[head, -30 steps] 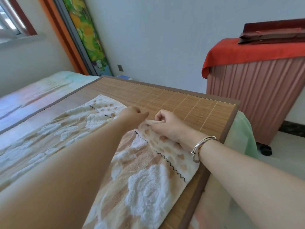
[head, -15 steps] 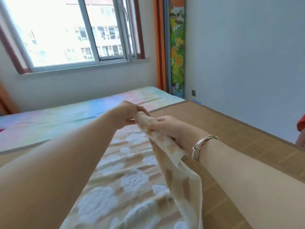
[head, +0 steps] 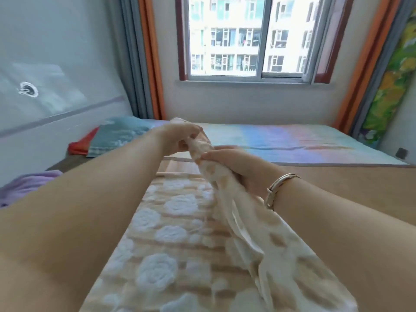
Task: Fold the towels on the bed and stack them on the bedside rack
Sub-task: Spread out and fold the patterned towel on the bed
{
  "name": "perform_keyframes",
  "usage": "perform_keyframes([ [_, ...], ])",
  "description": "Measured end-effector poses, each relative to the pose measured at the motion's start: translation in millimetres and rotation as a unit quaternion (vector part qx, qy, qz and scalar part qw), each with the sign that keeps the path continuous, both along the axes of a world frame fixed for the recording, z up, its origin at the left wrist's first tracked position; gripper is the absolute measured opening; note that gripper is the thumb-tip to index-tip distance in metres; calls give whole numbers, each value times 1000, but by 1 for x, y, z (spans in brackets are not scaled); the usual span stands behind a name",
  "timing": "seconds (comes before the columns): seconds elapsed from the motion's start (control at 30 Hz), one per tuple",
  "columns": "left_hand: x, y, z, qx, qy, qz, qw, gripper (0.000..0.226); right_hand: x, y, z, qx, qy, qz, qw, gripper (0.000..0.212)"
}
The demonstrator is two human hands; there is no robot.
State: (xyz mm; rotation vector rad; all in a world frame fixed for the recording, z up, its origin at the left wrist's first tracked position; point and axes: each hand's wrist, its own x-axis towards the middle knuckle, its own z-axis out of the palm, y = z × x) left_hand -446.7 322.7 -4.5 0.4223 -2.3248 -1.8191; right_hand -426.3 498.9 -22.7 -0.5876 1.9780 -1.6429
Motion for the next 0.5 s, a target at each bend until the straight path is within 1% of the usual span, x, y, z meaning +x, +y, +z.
perform_keyframes([
  [0.07, 25, -57, -21, 13, -32, 30, 999, 52, 20, -55, -14, 4, -13, 29, 999, 16],
  [0.1, 38, -78, -33, 22, -56, 43, 997, 48, 29, -78, -22, 5, -21, 44, 999, 17],
  [0.17, 63, -115, -65, 27, -81, 63, 994, 26, 49, -122, -46, 14, -28, 77, 997, 15],
  [0.23, 89, -146, -104, 26, -104, 99, 989, 29, 71, -162, -80, 35, -30, 115, 992, 8],
  [0.3, 113, -172, -144, 40, -134, 113, 984, 30, 91, -192, -117, 64, -54, 149, 985, 11],
  [0.37, 137, -193, -180, 64, -164, 112, 978, 24, 110, -214, -152, 88, -80, 160, 980, 12],
  [0.43, 155, -205, -201, 89, -171, 115, 974, 23, 122, -225, -174, 100, -89, 150, 980, 13],
  [0.5, 168, -216, -210, 103, -141, 135, 975, 20, 130, -235, -186, 92, -92, 142, 981, 15],
])
